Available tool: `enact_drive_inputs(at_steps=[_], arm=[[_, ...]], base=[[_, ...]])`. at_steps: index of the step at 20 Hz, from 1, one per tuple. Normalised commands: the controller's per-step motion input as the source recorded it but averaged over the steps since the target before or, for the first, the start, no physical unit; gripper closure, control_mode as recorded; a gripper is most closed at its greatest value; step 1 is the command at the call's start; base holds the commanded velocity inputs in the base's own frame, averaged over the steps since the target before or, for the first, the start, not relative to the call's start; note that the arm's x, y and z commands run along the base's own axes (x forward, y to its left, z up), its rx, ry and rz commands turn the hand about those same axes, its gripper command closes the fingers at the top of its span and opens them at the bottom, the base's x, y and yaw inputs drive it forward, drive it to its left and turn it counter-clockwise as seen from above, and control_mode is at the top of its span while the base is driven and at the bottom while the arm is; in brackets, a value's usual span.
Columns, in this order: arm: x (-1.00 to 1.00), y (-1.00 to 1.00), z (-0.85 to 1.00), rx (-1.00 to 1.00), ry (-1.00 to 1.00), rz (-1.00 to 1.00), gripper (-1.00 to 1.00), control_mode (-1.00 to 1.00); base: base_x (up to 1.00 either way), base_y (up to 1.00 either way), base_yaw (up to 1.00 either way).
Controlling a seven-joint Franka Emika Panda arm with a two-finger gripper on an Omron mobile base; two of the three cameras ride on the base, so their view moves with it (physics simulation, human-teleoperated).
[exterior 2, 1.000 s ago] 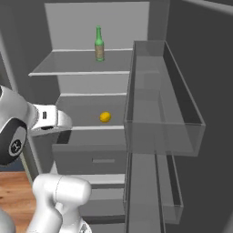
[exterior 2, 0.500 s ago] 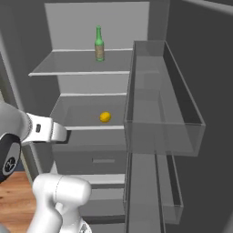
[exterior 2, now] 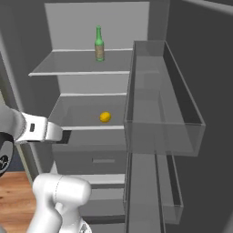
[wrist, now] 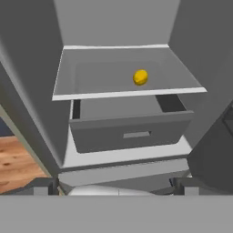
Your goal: Place the beer on the top shelf of the fridge to keep it out of children's reach, and place the lemon and squash on lower shelves for easy access.
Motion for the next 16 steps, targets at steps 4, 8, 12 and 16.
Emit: enact_drive_inputs(at_steps=[4, 8, 12, 16], arm=[[0.00, 0.00, 0.00, 0.00, 0.00, 0.00, -1.00, 1.00], [0.00, 0.00, 0.00, 0.00, 0.00, 0.00, -1.00, 1.00], [0.00, 0.00, 0.00, 0.00, 0.00, 0.00, -1.00, 1.00], [0.00, 0.00, 0.00, 0.00, 0.00, 0.00, -1.00, 1.00]], base=[[-0.68, -0.07, 0.00], [-1.00, -0.01, 0.00], [-1.00, 0.05, 0.00], [-1.00, 0.27, 0.01]])
